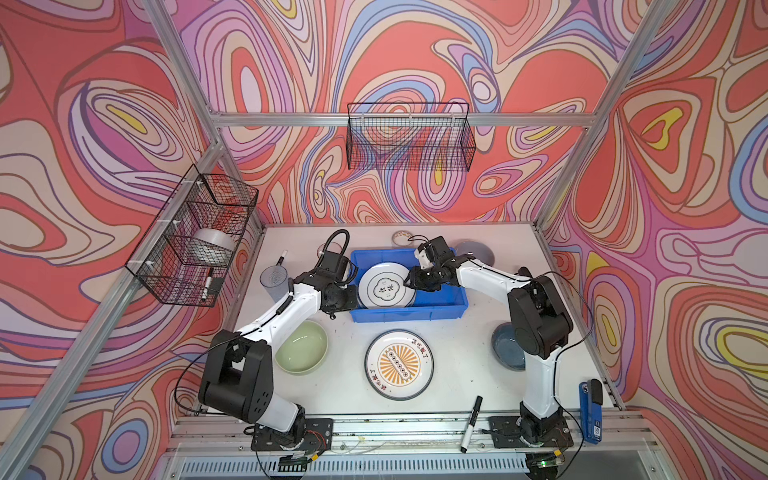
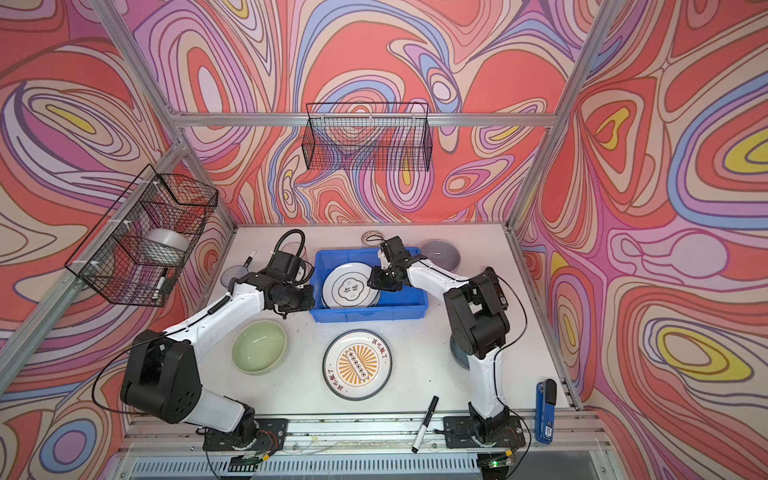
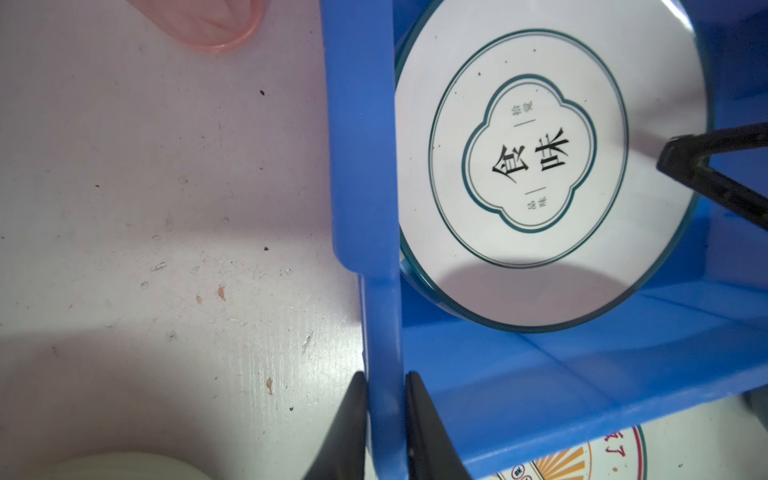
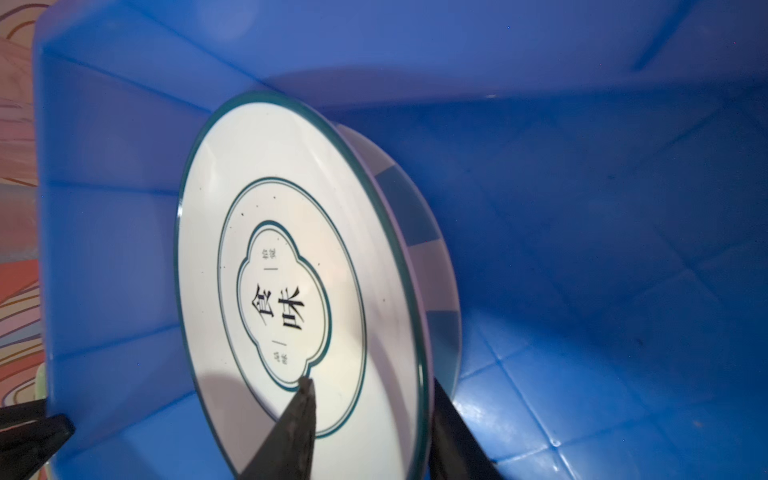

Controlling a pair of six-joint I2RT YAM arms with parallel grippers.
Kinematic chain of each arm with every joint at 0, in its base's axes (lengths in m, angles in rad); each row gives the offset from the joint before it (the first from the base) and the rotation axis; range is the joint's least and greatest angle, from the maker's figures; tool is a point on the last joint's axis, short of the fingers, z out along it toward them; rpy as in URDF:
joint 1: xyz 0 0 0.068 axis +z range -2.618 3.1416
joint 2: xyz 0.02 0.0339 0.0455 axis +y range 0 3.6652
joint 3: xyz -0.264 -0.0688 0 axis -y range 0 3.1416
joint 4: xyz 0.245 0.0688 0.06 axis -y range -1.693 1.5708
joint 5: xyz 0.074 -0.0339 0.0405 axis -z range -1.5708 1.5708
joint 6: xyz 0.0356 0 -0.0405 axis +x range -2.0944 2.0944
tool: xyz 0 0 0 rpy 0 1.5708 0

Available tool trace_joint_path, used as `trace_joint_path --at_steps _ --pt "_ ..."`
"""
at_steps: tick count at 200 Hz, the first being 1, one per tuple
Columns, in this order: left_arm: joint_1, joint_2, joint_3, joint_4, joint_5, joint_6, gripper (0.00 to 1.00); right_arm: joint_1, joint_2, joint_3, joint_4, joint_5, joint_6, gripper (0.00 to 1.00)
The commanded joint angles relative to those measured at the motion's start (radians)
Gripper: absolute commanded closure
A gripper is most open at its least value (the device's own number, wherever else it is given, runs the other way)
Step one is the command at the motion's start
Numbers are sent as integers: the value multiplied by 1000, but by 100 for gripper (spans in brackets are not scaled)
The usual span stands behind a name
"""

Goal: Place the mixed dishes into the plastic bin
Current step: 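Lower the white green-rimmed plate into the bin onto the striped plates, then open the right gripper and withdraw both grippers toward the orange-patterned plate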

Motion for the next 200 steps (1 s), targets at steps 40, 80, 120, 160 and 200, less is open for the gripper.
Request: trace_joint_path --at_steps 40,80,120,160,200 --pt "4 -20 19 4 25 -7 80 15 21 44 -57 58 -37 55" --pt "5 -25 14 4 21 -6 80 20 23 60 -85 94 -51 53" --pt "4 -45 19 -9 14 -1 77 22 -10 56 -131 170 -77 49" --pt "4 -93 46 -60 -1 18 69 22 -102 17 -156 194 -98 45" --pt "4 -145 47 -110 46 50 57 22 -225 -44 -167 192 -105 47"
